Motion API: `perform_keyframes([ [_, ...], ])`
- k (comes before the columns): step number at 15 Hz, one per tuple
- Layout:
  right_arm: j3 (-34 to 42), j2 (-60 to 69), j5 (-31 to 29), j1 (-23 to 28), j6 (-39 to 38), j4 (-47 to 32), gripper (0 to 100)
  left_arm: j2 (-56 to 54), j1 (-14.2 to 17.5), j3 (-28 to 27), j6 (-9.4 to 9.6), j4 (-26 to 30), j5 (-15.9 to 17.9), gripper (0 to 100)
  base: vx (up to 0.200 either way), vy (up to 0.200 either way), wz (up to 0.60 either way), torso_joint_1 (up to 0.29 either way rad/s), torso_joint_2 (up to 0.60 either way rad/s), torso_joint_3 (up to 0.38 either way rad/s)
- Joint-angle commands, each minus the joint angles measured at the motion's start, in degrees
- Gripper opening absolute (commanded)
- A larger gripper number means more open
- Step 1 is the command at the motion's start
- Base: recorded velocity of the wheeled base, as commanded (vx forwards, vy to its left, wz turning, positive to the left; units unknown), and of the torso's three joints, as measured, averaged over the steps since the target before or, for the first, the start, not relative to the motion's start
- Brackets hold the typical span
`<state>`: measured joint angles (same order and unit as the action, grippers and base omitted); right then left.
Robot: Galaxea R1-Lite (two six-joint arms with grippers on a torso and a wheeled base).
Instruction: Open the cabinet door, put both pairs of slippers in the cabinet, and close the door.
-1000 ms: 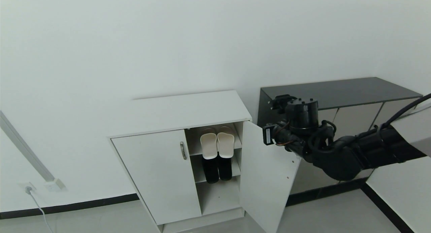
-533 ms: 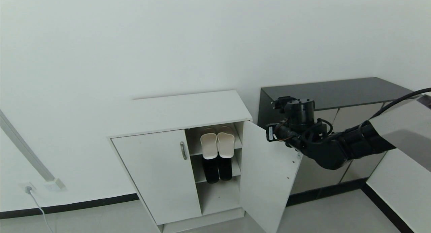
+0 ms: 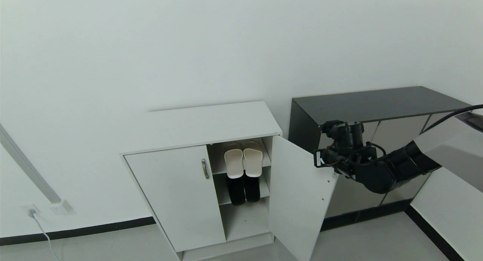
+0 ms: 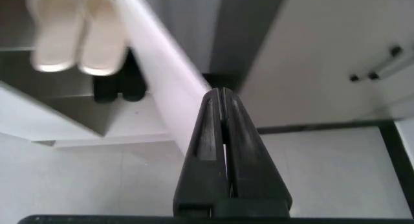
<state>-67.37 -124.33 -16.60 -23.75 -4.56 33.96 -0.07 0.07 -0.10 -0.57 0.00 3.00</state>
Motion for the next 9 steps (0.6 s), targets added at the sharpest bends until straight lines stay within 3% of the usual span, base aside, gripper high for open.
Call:
perform_keyframes([
  [1, 0.74, -0.21, 0.61, 0.81, -0.01, 0.05, 0, 0.07, 0.01, 0.01, -0.04, 0.0, -0.01, 0, 0.0, 0.0, 0.0, 0.0, 0.0, 0.0],
  [9, 2.33, -0.21, 2.19, 1.6, -2.21, 0.05, 0, 0.07, 0.01, 0.01, -0.04, 0.0, -0.1, 0, 0.0, 0.0, 0.0, 0.0, 0.0, 0.0],
])
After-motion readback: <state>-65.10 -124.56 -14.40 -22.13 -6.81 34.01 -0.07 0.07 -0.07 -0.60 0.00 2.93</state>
